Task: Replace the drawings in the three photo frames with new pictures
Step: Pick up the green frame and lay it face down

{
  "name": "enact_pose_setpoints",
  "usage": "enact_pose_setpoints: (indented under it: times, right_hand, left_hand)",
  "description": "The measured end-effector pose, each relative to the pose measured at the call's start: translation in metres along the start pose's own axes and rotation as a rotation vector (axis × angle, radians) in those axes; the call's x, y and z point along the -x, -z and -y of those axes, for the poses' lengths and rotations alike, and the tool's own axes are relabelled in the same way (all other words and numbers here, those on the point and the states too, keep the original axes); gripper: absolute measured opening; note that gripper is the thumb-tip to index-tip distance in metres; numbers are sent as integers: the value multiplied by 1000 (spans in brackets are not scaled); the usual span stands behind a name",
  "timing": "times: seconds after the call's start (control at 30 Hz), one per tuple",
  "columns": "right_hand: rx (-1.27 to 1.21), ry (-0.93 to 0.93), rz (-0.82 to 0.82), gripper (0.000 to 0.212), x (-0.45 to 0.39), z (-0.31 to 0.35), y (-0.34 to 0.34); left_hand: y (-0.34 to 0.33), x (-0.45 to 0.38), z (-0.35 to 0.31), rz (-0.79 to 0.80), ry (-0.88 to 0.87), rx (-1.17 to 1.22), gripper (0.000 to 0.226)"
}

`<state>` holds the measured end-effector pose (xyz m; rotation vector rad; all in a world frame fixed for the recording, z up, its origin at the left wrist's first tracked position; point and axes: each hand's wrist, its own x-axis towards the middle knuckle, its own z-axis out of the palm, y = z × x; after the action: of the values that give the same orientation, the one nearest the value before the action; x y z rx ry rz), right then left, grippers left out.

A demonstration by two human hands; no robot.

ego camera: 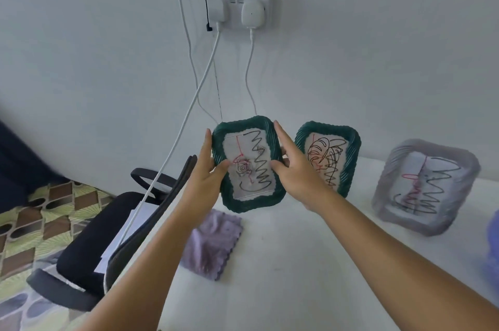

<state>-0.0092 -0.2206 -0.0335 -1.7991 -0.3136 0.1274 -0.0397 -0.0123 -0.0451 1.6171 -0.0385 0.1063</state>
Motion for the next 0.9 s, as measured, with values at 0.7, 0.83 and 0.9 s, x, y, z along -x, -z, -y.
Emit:
enact_pose_setpoints:
  times: [0.7, 0.83, 0.9]
  right_hand:
    - [-327, -82, -160, 77, 134, -51, 69]
    - [-280, -82, -253, 76, 150, -57, 77]
    - [-222, -78, -306, 74, 157, -59, 80]
  left_hand:
    - [-111, 63, 4, 271, 176, 246, 62]
    - [-127, 68, 4, 288, 134, 80, 62]
    - [-136, 69, 3, 241, 109, -67, 60]
